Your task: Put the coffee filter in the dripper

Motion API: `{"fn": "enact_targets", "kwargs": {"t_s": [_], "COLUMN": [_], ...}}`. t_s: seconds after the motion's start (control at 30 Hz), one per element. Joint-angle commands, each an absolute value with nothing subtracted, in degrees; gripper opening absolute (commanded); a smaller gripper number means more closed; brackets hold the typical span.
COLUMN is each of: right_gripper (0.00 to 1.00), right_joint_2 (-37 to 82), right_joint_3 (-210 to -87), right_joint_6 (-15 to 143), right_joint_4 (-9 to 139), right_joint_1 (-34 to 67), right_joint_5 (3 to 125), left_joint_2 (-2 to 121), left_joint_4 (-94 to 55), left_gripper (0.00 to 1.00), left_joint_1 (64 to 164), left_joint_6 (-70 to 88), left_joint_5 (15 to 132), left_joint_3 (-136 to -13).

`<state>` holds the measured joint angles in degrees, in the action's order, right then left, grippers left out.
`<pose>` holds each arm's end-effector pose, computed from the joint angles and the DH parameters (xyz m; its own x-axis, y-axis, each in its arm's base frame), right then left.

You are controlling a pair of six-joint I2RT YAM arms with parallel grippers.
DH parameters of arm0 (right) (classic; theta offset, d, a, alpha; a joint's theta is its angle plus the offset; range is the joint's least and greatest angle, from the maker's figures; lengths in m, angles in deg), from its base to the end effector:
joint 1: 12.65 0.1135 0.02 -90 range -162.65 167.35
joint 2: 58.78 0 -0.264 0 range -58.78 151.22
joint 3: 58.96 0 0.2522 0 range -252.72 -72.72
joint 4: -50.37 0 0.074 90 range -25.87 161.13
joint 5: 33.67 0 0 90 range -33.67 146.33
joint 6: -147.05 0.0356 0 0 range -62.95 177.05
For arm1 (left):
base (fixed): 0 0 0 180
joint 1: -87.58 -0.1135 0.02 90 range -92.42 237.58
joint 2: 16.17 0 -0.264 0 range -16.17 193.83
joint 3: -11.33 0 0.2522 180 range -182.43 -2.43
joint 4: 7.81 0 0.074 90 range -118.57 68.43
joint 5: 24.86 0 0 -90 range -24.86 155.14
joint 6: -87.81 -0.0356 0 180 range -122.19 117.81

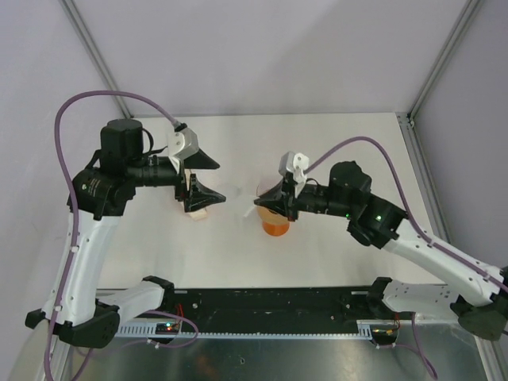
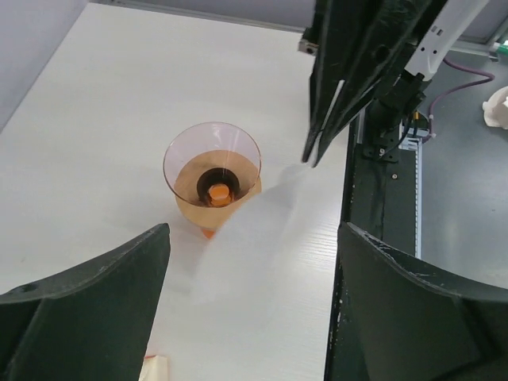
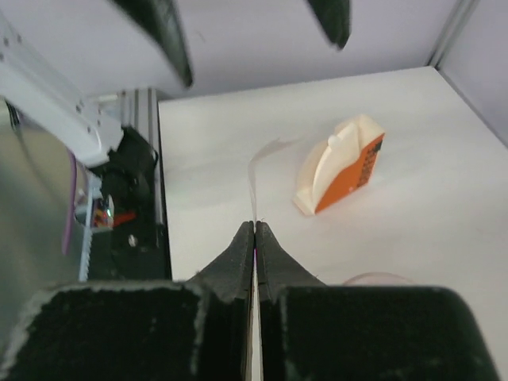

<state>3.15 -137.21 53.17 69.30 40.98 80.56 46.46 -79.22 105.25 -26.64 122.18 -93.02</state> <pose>0.1330 0.2053 0.4125 0.0392 -0.0508 -0.9979 -0.9770 0.2077 -0.0490 0.1510 -0.0794 0.4695 -0.0738 0.2598 -0.9628 0.9779 0.2083 -0.0188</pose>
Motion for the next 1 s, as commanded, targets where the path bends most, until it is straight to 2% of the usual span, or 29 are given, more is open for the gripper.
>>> {"fn": "enact_targets", "kwargs": {"t_s": [0.0, 0.2, 0.3, 0.43, 0.63, 0.77, 0.97], "right_gripper": [0.0, 0.0, 0.0, 0.0, 0.0, 0.0, 0.0], "right_joint_2": [-2.94, -6.04, -4.6, -1.91, -1.84, -2.59, -4.39], "right_joint_3": [-137.84, -138.02, -140.16, -144.36, -145.3, -145.36, -145.58], "right_joint_6": [35.87, 25.38, 24.0, 25.47, 27.83, 27.55, 28.72], "right_joint_4": [83.16, 94.68, 99.99, 104.58, 103.97, 102.97, 101.94], "right_joint_1": [41.32, 42.35, 42.89, 44.91, 49.1, 51.71, 53.1], "right_joint_5": [83.42, 88.67, 89.88, 88.05, 85.58, 83.29, 79.78], "left_joint_2": [46.22, 46.22, 46.29, 47.2, 48.13, 50.84, 52.74], "left_joint_4": [-79.41, -81.82, -85.05, -90.41, -94.57, -94.73, -94.02], "left_gripper": [0.88, 0.75, 0.74, 0.7, 0.59, 0.46, 0.4], "left_joint_1": [105.44, 108.11, 112.77, 120.9, 131.5, 133.24, 138.71], "left_joint_6": [-25.34, -30.51, -35.79, -40.76, -42.25, -42.8, -43.64], "left_joint_5": [120.27, 120.14, 122.93, 120.02, 113.26, 116.29, 115.57], "left_joint_3": [-96.62, -94.51, -94.66, -96.76, -96.94, -95.77, -96.24]}}
